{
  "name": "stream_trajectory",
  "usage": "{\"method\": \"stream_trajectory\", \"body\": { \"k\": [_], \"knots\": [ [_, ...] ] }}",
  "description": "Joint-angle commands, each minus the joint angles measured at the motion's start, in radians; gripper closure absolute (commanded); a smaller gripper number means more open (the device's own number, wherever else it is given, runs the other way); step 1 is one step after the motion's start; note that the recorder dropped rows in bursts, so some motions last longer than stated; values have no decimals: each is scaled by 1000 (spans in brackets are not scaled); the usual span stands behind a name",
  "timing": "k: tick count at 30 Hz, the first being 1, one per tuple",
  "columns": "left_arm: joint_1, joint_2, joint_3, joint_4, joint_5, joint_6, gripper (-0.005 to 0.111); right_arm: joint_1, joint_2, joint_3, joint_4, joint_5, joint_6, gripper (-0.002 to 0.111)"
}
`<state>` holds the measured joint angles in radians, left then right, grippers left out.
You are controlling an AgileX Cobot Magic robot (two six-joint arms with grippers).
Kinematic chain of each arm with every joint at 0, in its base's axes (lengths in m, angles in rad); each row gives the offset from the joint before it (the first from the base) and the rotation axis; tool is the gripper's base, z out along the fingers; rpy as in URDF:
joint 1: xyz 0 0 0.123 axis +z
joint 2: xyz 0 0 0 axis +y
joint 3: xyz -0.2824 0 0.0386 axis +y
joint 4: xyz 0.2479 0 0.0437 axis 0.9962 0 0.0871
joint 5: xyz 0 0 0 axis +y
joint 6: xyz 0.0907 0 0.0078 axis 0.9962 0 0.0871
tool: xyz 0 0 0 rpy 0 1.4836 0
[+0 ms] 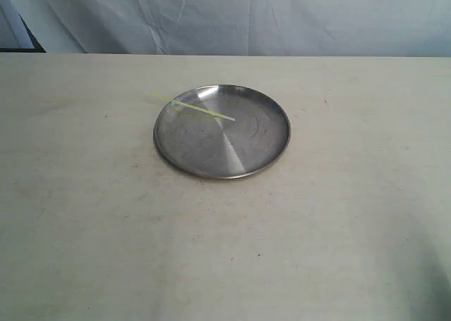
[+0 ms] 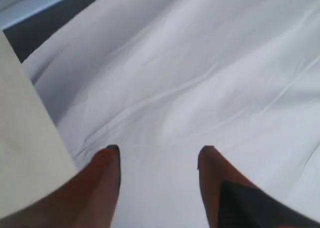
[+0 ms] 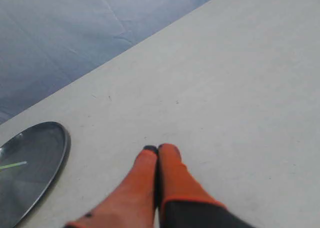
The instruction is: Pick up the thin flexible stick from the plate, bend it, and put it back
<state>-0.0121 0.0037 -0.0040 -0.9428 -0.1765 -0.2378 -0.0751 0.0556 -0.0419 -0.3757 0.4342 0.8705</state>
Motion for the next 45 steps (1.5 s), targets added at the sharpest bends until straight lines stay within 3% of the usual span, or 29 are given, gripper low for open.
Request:
{"method": "stream_trajectory", "body": {
  "k": [1, 3, 7, 12, 17, 39, 41, 45],
  "knots": [
    [-8, -4, 4, -77, -109, -29, 59, -4, -5, 5, -7, 0, -4, 108],
    [-8, -4, -27, -41, -77, -29, 59, -4, -5, 5, -7, 0, -4, 108],
    [-8, -4, -36, 182, -30, -17, 59, -4, -5, 5, -7, 0, -4, 108],
    [-8, -4, -36, 186, -20, -12, 59, -4, -5, 5, -7, 0, -4, 108],
    [-8, -4, -38, 259, 0, -14, 70, -4, -5, 5, -7, -7, -4, 108],
    [-9, -4, -53, 264, 72, -16, 70, -4, -5, 5, -7, -1, -4, 108],
    [-9, -4, -53, 264, 91, -16, 74, -4, -5, 5, -7, -1, -4, 108],
    [-9, -4, -53, 264, 125, -16, 97, -4, -5, 5, -7, -1, -4, 108]
  ]
}}
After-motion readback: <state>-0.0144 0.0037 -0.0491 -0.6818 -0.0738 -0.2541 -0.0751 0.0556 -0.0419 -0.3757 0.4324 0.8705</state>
